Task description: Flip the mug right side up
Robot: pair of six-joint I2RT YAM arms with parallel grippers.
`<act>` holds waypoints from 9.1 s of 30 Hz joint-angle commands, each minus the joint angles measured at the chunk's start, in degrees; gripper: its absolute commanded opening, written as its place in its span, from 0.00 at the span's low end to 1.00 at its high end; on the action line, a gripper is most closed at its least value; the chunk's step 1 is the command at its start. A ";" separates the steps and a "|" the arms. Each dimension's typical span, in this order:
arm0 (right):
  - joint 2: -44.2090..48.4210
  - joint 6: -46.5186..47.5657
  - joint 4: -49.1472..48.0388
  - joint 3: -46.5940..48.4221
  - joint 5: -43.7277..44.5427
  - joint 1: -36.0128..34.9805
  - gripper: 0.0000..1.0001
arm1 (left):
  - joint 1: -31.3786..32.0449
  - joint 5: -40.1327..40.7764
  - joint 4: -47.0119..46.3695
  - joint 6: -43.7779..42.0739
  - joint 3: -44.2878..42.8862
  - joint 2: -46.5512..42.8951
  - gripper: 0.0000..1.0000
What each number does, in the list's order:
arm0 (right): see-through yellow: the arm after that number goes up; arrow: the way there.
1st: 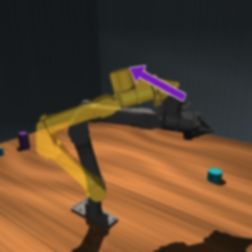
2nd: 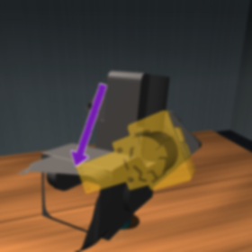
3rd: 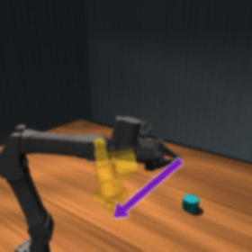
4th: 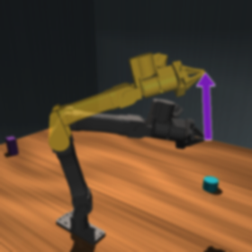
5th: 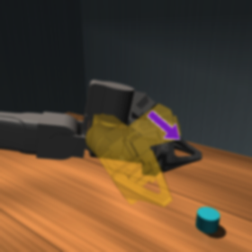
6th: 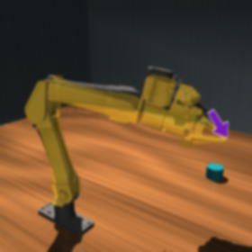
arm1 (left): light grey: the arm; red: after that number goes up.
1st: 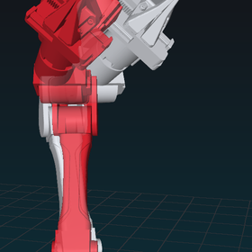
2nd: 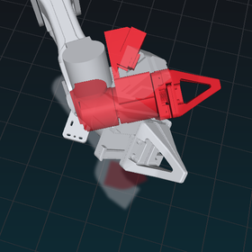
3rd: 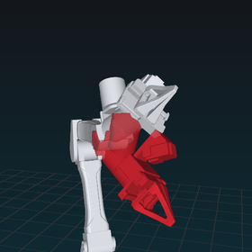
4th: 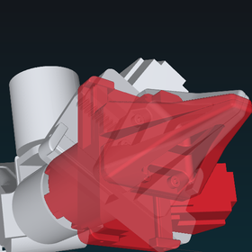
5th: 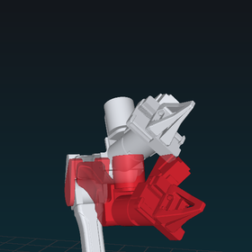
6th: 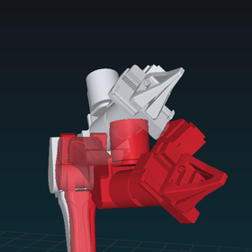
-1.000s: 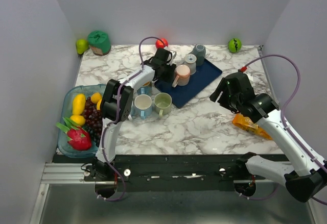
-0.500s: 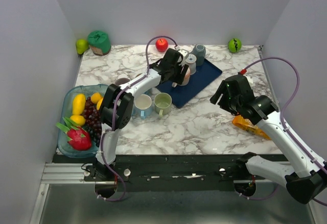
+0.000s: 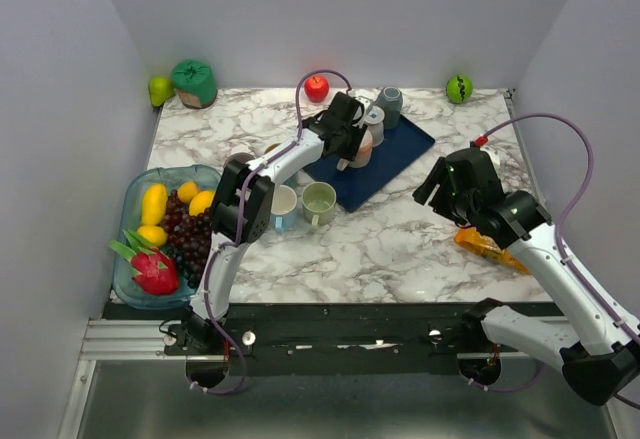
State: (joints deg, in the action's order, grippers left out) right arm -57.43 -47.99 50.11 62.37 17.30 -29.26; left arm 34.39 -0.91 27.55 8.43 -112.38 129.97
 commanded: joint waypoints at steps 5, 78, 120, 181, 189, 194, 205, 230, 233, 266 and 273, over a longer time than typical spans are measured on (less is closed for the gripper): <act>0.65 0.35 1.22 -0.67 0.54 0.16 0.75 | 0.06 1.78 2.15 0.01 -2.93 2.74 0.42; -9.28 -16.07 -89.04 6.89 -49.12 -0.01 0.71 | 6.74 -19.66 -32.56 38.51 15.95 -56.76 0.00; 10.23 22.59 -15.49 1.10 -17.58 -11.59 0.01 | 6.65 21.55 1.18 10.47 24.40 -65.20 0.99; -11.13 0.50 0.44 7.94 9.08 -22.45 0.73 | -6.79 -3.13 0.92 10.03 -8.77 -14.70 0.99; -15.95 12.39 -3.35 13.22 8.98 -13.38 0.73 | -7.41 -3.40 -4.95 13.54 -19.90 0.89 0.99; -16.49 14.59 -4.84 11.90 6.61 -10.74 0.73 | -7.50 0.45 -12.59 14.95 -16.65 5.64 0.99; -11.66 15.82 -4.76 7.77 5.55 -8.71 0.73 | -7.67 4.25 -9.89 21.27 -25.51 15.91 0.88; -9.01 15.73 -2.73 7.06 11.35 -8.01 0.73 | -4.95 -6.12 -8.30 10.74 -27.02 17.95 0.68; -9.19 15.91 -2.73 7.15 11.70 -8.01 0.73 | -4.86 -8.31 -8.65 10.65 -26.84 17.77 0.68; -9.19 15.64 -2.82 4.95 11.18 -5.72 0.73 | -0.29 -8.94 -10.86 3.35 -22.62 16.63 0.46; -9.37 15.91 -2.47 5.39 11.18 -5.46 0.73 | -0.20 -10.43 -10.06 3.88 -22.10 17.16 0.42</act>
State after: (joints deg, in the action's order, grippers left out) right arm -66.72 -32.88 46.46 67.83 27.70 -35.14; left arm 33.87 -11.60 16.19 12.49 -133.67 145.53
